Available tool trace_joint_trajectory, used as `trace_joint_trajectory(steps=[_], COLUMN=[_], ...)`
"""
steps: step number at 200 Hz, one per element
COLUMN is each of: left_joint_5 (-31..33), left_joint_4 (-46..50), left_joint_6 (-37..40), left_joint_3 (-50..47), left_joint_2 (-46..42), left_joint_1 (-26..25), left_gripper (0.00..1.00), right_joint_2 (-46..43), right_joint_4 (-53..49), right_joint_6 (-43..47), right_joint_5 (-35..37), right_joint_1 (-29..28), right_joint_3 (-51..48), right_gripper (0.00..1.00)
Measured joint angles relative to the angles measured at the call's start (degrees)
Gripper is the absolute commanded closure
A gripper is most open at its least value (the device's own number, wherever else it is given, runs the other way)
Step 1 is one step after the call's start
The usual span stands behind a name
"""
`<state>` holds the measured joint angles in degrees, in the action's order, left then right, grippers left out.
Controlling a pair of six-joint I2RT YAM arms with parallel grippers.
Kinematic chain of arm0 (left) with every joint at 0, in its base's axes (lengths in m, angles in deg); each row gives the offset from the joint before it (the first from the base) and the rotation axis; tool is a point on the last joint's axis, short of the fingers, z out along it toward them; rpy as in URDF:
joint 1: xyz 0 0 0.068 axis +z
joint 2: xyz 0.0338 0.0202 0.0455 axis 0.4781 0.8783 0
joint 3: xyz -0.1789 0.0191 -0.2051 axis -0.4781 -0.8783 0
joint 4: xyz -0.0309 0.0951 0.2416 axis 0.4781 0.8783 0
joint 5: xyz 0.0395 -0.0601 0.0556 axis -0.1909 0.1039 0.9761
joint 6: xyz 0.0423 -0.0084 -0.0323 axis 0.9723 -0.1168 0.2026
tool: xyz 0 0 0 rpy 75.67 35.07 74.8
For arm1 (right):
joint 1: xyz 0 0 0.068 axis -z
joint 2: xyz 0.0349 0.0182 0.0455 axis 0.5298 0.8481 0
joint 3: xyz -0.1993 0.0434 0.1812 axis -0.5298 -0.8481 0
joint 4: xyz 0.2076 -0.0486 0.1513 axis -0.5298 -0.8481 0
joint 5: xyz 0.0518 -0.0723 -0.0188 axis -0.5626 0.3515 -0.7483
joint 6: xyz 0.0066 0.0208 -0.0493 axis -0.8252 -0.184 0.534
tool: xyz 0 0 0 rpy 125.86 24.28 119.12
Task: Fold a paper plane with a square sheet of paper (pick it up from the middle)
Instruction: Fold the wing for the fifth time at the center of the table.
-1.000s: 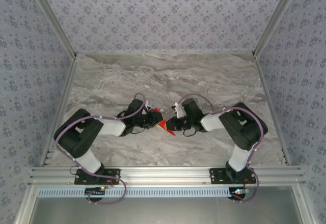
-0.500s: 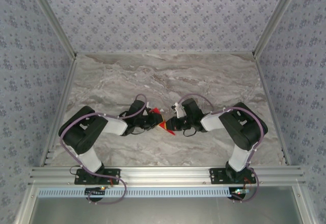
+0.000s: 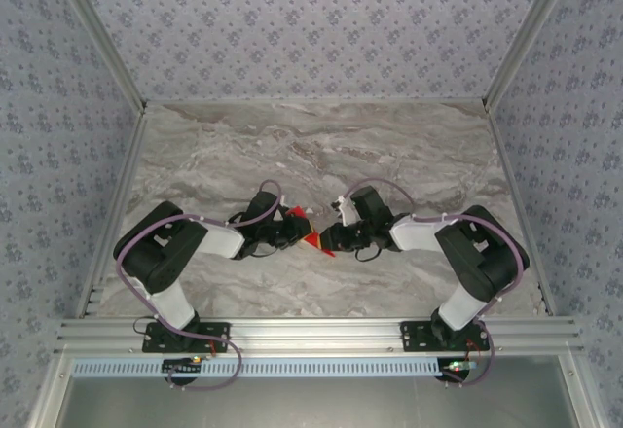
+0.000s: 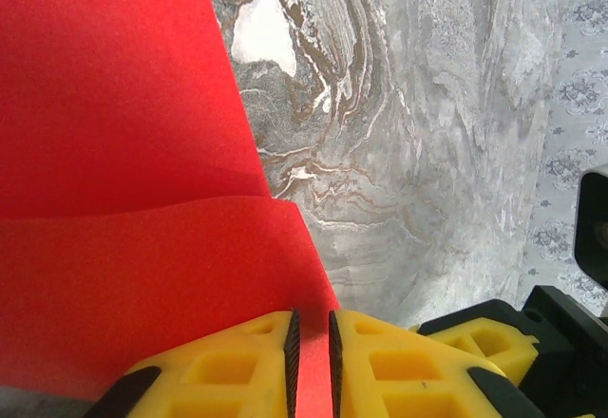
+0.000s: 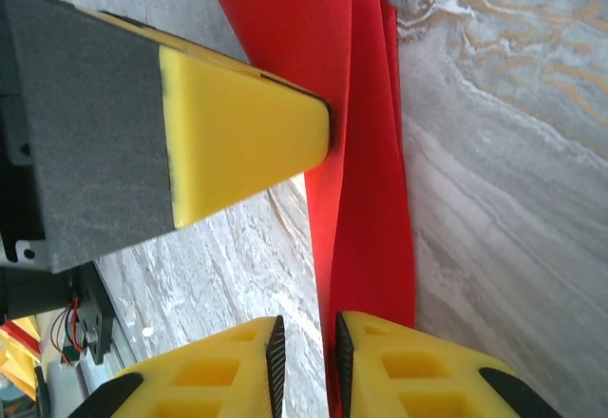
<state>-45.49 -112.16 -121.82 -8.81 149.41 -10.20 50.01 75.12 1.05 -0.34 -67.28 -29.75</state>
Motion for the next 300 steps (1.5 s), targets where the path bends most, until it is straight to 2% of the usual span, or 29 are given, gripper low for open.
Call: trace_joint_trajectory(steps=[57, 122, 182, 212, 256, 300], left_joint_5=[-0.20, -0.22, -0.17, -0.17, -0.20, -0.17], left_joint_4=[-0.04, 0.00, 0.22, 0.42, 0.74, 1.16], left_joint_6=[0.13, 0.13, 0.13, 0.13, 0.13, 0.15], left_joint_3=[0.02, 0.02, 0.04, 0.20, 0.63, 0.79], left_joint_2=[0.00, 0.00, 0.00, 0.04, 0.26, 0.26], left_joint_1=[0.00, 0.00, 0.00, 0.00, 0.00, 0.00], left_gripper=[0.80, 0.80, 0.81, 0.81, 0.81, 0.81], right_joint_2=[1.05, 3.26, 1.07, -0.37, -0.02, 1.31], right_joint_4=[-2.58, -2.32, -5.51, -7.82, -8.96, -9.05], right_joint_6=[0.98, 1.05, 2.19, 3.48, 4.39, 4.52], right_joint_5=[0.48, -0.68, -0.02, 0.52, 1.20, 1.14], right_joint_1=[0.07, 0.24, 0.28, 0.28, 0.26, 0.22], right_joint_3=[0.04, 0.39, 0.72, 0.72, 0.68, 1.05], right_gripper=[0.89, 0.89, 0.82, 0.83, 0.89, 0.88])
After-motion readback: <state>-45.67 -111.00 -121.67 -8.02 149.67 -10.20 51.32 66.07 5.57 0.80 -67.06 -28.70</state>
